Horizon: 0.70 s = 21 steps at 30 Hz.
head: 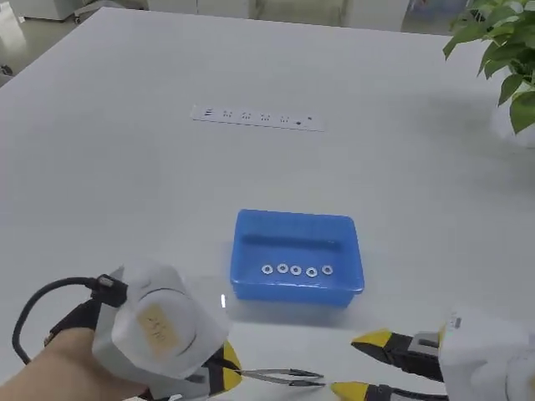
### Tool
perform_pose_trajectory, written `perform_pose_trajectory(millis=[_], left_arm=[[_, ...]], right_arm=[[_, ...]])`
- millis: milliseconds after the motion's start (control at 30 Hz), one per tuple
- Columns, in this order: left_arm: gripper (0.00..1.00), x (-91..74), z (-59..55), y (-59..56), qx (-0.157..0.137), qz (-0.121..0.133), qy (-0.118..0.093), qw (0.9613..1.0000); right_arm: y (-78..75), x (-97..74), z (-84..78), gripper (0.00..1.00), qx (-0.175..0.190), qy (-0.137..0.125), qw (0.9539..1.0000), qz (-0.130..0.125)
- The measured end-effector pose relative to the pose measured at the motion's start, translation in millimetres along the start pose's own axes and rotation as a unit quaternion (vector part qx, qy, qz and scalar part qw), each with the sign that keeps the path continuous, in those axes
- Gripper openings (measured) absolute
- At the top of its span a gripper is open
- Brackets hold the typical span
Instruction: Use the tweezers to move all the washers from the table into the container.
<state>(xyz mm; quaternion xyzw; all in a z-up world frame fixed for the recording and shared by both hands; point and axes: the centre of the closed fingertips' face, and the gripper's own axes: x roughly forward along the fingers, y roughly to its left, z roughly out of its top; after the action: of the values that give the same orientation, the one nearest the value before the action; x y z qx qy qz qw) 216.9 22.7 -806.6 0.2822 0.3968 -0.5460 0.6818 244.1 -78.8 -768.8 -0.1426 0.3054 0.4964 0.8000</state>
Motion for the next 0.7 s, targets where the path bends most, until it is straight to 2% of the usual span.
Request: perform_pose_trajectory(millis=[100, 233, 367, 567, 667, 700], left_arm=[[0.0, 9.5, -8.4, 1.7, 0.033, 0.0, 0.035, 0.9988], [0.0, 15.9, -11.3, 5.8, 0.062, 0.004, 0.06, 0.9963], [0.0, 16.9, -7.0, 7.8, 0.078, 0.007, 0.065, 0.9948], [0.0, 22.4, -8.0, 14.0, 0.093, 0.011, 0.079, 0.9925], [0.0, 21.7, -7.5, 14.6, 0.091, 0.01, 0.082, 0.9924], [0.0, 21.7, -7.6, 14.4, 0.092, 0.01, 0.083, 0.9923]], right_arm=[[-8.0, -8.7, -0.4, 0.27, 0.02, -0.011, 0.9996, -0.015], [-19.7, -17.0, 0.2, 0.26, 0.047, -0.03, 0.9975, -0.044], [-25.7, -22.6, -3.7, 0.27, 0.062, -0.034, 0.9955, -0.062], [-28.6, -27.8, 0.0, 0.27, 0.092, -0.059, 0.9916, -0.069], [-31.9, -31.0, -0.8, 0.27, 0.085, -0.053, 0.9915, -0.083], [-36.8, -35.2, -1.3, 0.26, 0.062, -0.044, 0.992, -0.101]])
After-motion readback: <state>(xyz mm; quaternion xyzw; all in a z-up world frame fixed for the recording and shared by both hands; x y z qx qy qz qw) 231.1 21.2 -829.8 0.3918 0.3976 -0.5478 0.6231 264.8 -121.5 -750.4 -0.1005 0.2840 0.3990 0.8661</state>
